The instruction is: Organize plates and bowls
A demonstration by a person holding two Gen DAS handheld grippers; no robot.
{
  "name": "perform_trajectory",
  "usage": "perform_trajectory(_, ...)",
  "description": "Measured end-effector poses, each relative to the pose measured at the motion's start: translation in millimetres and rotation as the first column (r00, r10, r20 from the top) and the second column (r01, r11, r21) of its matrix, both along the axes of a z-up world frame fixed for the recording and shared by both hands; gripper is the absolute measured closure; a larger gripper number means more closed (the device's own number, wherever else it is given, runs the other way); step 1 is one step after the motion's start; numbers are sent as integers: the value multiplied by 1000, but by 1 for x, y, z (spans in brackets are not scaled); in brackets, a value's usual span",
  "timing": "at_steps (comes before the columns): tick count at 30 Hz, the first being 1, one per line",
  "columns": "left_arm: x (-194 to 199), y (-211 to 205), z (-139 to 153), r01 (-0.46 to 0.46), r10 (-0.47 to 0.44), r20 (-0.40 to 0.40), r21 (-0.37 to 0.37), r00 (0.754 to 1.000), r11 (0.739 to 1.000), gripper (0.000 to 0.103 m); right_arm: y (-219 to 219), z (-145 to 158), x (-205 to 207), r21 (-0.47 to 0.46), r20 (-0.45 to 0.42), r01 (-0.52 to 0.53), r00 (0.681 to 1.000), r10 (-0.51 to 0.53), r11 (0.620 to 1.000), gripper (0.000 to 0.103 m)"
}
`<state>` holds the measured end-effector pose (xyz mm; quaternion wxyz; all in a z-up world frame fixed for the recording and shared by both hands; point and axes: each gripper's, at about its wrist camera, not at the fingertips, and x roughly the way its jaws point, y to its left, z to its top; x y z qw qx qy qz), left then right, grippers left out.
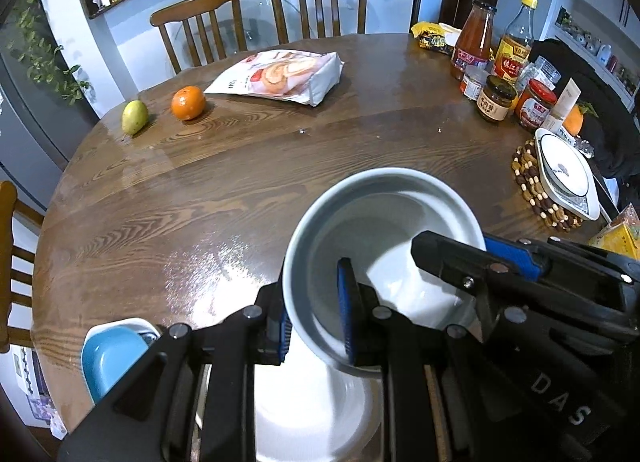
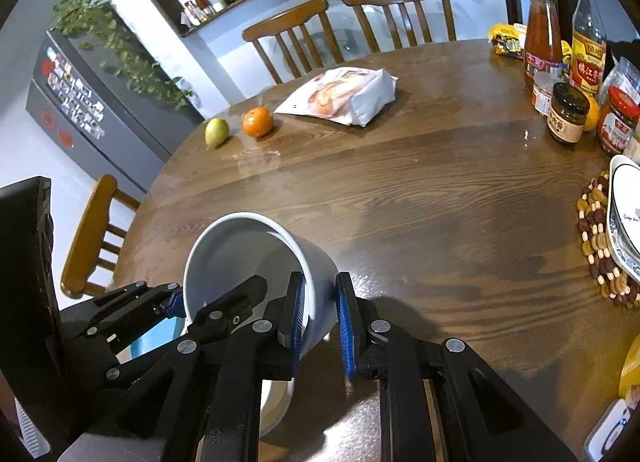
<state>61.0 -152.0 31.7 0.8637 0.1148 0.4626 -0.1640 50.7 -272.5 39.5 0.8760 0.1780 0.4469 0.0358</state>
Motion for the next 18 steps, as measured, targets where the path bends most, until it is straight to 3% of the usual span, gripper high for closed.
perform_trajectory(18, -30, 40, 4, -69, 69, 1, -21, 998, 997, 85, 40, 6, -21, -8, 1, -71, 997, 71, 997, 85)
